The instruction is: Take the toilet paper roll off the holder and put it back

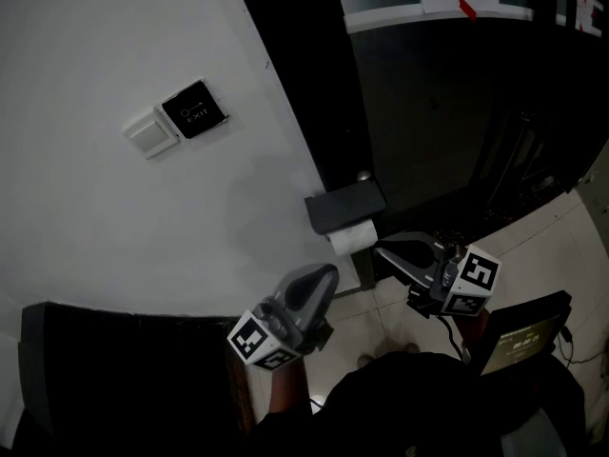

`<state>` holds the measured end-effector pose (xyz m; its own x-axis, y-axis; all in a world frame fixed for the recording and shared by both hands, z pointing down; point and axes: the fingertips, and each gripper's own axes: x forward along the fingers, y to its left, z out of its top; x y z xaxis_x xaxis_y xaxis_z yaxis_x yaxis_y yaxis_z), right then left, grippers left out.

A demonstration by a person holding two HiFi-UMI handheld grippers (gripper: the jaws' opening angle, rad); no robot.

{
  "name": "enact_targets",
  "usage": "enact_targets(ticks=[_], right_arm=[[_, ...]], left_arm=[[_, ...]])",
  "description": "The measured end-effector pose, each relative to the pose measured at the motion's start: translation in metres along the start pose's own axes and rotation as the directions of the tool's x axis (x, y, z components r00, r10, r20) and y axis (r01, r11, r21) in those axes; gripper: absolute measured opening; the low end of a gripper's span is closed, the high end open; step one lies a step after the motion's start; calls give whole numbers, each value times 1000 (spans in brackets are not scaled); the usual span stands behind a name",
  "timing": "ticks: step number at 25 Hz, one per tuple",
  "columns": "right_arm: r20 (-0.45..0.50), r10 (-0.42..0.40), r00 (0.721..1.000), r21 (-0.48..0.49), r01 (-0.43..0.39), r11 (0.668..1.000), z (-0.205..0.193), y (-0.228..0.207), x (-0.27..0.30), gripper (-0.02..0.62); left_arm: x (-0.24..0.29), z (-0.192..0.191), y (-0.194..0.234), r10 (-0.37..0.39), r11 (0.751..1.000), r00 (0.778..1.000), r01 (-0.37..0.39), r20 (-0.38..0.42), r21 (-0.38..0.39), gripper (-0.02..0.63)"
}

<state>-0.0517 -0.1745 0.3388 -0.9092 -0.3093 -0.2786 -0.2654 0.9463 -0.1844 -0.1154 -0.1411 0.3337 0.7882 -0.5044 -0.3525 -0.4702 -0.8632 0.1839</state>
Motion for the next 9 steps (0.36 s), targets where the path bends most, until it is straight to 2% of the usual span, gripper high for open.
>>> enact_targets(ticks=[9], right_arm=[[8, -6, 1000, -8, 6, 1000, 1, -2, -1, 0]], left_arm=[[4, -1, 1, -19, 1000, 1000, 19, -5, 7, 0]])
